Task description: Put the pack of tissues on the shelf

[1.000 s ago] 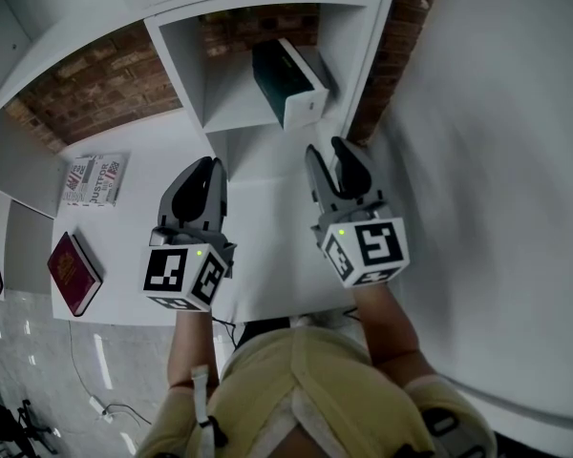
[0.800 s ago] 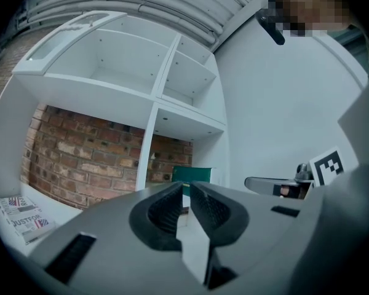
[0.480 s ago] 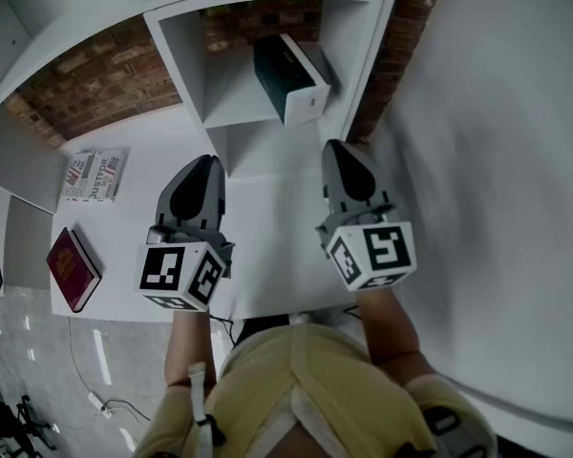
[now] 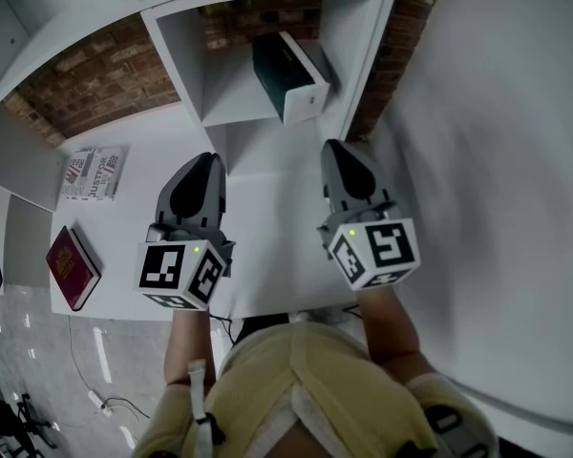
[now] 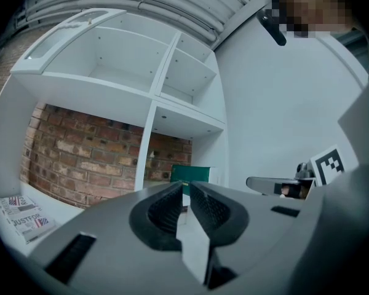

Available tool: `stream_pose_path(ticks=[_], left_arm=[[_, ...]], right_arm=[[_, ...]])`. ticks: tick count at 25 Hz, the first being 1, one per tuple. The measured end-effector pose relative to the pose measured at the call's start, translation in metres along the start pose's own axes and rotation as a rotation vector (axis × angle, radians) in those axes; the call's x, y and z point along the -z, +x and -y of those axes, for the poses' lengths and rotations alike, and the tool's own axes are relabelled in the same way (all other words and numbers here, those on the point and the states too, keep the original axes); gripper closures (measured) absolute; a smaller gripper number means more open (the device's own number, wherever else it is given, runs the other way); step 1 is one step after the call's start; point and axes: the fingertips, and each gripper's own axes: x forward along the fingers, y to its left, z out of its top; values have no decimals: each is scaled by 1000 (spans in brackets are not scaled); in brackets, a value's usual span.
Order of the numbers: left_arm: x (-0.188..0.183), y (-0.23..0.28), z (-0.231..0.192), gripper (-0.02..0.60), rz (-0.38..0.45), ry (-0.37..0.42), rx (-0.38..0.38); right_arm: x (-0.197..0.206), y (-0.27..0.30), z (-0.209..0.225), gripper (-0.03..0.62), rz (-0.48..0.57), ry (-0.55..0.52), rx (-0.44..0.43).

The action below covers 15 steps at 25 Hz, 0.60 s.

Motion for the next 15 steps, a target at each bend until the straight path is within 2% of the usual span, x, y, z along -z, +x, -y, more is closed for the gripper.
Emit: stream_pose_path(ticks=[15], left_arm=[[7,-4,-7,543,-56,-24,-4]], right_arm=[[2,4,-5,592,-10,-14,-20]])
